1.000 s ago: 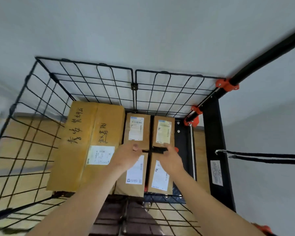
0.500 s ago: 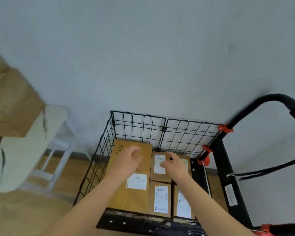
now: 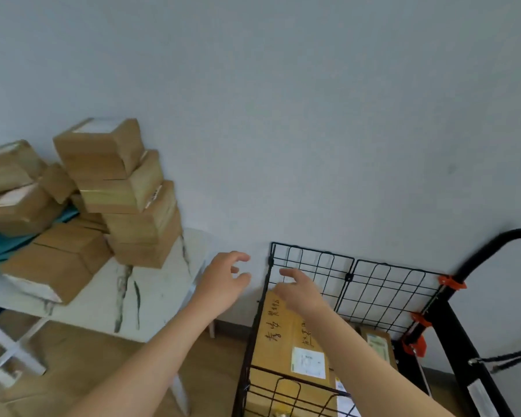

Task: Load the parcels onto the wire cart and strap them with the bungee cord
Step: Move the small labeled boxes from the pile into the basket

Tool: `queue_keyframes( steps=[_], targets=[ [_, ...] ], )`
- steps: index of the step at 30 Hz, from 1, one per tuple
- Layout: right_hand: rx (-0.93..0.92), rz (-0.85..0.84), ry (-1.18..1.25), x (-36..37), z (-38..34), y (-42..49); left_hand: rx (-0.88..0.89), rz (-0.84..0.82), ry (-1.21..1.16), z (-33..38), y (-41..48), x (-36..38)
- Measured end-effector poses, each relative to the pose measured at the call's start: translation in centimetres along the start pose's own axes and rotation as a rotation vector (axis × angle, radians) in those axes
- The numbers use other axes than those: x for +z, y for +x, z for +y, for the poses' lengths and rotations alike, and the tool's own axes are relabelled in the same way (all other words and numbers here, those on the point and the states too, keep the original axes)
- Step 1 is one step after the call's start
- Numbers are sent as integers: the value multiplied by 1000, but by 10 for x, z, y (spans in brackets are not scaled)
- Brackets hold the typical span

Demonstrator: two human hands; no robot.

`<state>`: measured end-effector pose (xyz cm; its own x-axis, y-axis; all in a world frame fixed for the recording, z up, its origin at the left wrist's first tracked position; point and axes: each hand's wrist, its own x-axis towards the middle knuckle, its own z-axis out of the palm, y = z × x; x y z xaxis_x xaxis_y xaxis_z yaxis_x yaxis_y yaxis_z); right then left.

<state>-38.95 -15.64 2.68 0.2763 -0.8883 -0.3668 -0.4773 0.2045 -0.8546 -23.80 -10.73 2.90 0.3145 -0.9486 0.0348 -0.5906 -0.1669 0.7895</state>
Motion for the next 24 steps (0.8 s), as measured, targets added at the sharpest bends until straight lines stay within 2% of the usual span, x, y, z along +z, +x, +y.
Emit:
queue_keyframes(
  steps=[11, 24],
  targets=[
    [-60, -177, 135, 98, -103, 4, -3, 244, -34, -37, -8, -136],
    [-264, -236, 166, 166, -245, 88, 43, 524, 38, -56, 73, -254]
  ],
)
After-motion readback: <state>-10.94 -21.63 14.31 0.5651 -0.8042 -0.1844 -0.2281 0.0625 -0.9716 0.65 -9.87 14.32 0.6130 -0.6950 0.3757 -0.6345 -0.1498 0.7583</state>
